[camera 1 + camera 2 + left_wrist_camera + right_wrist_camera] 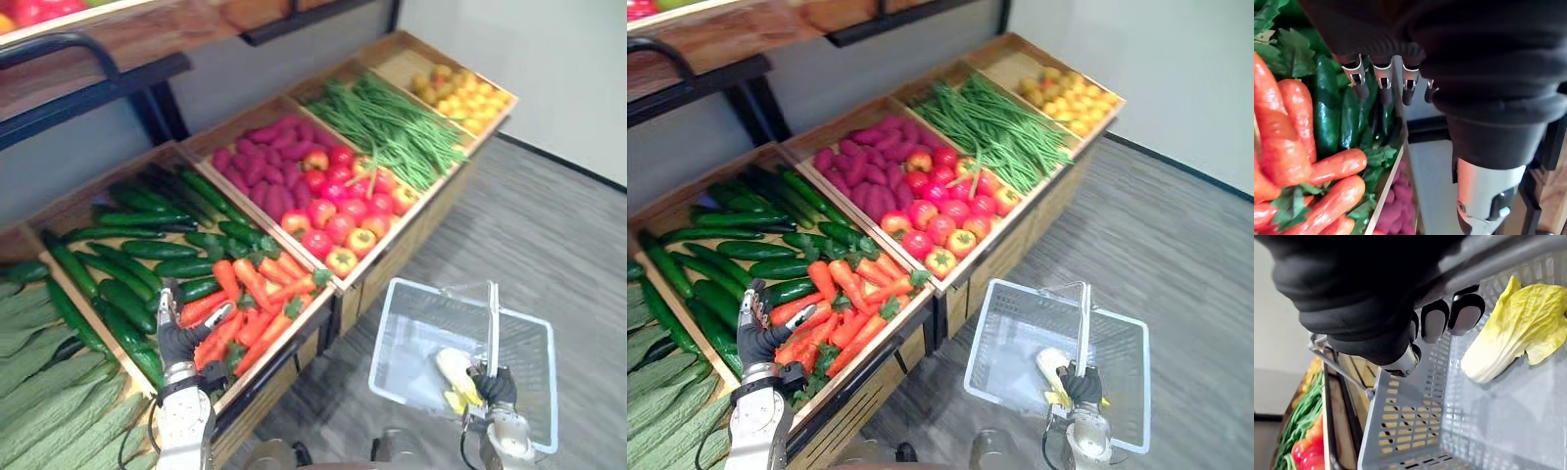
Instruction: Pick vegetable in the basket
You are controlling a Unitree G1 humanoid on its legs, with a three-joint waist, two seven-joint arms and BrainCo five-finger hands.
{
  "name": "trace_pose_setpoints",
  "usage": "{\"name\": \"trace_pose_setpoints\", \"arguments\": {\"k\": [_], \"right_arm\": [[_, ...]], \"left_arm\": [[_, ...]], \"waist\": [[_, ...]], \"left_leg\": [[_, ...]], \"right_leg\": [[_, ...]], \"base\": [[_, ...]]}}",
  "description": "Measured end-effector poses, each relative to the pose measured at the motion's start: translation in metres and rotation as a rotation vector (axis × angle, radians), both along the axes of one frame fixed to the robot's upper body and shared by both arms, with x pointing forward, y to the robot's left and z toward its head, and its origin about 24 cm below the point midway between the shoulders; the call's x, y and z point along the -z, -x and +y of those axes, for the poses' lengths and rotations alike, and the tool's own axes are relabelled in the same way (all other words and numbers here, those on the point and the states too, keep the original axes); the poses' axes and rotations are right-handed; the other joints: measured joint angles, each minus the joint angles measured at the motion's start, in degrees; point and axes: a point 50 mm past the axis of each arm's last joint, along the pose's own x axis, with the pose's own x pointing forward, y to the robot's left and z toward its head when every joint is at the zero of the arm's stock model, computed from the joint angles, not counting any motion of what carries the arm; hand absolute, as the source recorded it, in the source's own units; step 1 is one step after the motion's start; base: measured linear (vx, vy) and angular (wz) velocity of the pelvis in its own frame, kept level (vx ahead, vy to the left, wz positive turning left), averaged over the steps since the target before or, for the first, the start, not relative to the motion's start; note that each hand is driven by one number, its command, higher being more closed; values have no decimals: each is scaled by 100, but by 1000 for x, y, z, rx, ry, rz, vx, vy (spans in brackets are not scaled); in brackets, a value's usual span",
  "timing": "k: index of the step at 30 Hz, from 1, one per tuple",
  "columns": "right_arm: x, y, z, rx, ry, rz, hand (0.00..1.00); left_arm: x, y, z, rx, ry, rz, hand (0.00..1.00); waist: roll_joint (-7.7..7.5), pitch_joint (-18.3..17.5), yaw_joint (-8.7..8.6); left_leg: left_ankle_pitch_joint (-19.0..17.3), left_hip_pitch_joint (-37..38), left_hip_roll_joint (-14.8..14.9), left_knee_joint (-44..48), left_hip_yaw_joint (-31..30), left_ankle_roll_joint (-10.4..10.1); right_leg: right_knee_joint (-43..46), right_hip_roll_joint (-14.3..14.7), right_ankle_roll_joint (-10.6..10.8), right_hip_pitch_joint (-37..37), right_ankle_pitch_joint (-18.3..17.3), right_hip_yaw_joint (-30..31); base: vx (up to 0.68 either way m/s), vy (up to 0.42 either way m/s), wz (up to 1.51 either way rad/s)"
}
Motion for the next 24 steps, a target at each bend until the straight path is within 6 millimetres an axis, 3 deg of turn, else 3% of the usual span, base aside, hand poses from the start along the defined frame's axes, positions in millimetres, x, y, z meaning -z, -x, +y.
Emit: {"name": "trace_pose_setpoints", "arguments": {"k": [1, 3, 7, 14, 24], "right_arm": [[2, 8, -2, 12, 3, 18, 100], [1, 20, -12, 25, 32, 49, 100], [-7, 24, -29, 29, 92, 50, 100], [1, 39, -25, 37, 42, 88, 100], [7, 34, -20, -5, 9, 88, 100]], "left_arm": [[-1, 0, 0, -4, -4, -7, 0], [4, 0, -2, -14, 22, 18, 0], [1, -5, -7, 1, 31, -5, 0], [-5, -8, 2, 53, -111, 16, 0], [2, -27, 19, 35, -320, 119, 0]], "waist": [[-79, 14, -22], [99, -32, 5], [151, -29, 28], [235, -182, 132], [260, -324, 123]], "left_leg": [[-128, -33, -21, 120, -143, -83], [-186, -216, 291, 313, -398, -194], [0, -219, 475, -29, -493, -493], [233, -293, 464, -350, -825, -506], [882, -399, 415, -1119, -869, -597]], "right_leg": [[8, -42, 433, 18, -120, 60], [58, 106, 234, 19, -230, -316], [18, 153, 94, 40, -184, -724], [-630, 90, 28, 347, 90, -1080], [-1266, 98, -47, 263, 530, -1216]], "base": [[296, -342, 125], [251, -302, 61], [79, -154, 34], [-76, -30, 28], [-32, -16, 6]]}}
